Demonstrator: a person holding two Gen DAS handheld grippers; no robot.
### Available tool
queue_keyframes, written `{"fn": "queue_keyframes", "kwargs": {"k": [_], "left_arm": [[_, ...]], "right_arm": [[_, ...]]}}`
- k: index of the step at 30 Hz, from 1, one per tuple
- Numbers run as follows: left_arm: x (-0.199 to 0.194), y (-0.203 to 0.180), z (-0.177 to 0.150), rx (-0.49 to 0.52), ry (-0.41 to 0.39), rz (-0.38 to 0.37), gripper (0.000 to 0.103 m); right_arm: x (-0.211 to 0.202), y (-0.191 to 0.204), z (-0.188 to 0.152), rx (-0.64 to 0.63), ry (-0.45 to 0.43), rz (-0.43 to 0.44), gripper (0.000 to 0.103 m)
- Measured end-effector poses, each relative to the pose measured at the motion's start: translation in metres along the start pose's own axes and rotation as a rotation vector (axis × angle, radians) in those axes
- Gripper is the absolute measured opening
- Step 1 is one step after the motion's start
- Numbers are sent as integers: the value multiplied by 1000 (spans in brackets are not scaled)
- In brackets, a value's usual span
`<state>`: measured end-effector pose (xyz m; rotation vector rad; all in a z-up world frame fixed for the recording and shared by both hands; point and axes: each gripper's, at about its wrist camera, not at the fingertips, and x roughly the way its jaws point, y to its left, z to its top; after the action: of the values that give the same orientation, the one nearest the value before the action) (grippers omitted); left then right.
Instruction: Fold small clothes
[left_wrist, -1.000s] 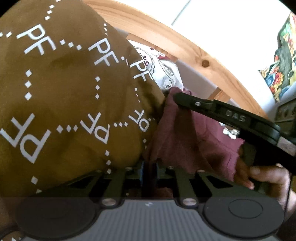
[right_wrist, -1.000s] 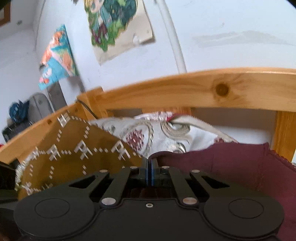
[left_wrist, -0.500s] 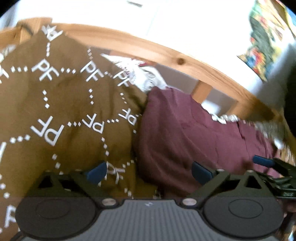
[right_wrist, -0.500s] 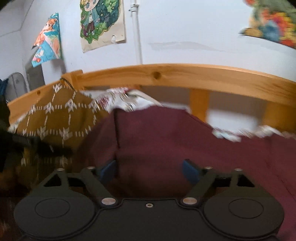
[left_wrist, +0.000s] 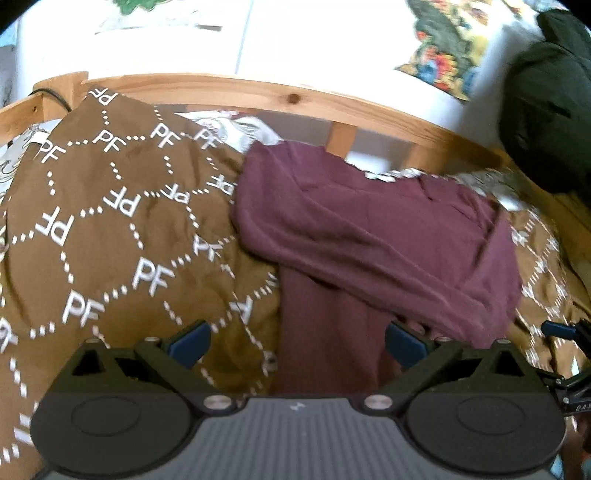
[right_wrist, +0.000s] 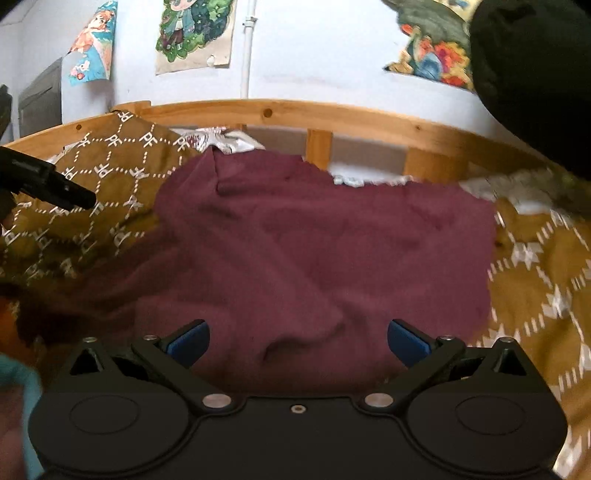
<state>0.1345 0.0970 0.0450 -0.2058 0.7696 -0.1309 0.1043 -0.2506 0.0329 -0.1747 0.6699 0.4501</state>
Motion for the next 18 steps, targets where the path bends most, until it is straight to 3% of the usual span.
{"fn": "queue_keyframes", "kwargs": {"k": [9, 14, 18], "left_arm": [[-24, -14, -53, 144, 72, -73, 102], [-32, -20, -65, 304, 108, -60, 102], [-29, -32, -79, 396, 151, -46, 102]], "right_arm": [[-45, 34, -47, -109, 90, 7, 102], [-47, 50, -56, -184, 120, 14, 100], [-33, 64, -59, -186, 133, 67, 97]]}}
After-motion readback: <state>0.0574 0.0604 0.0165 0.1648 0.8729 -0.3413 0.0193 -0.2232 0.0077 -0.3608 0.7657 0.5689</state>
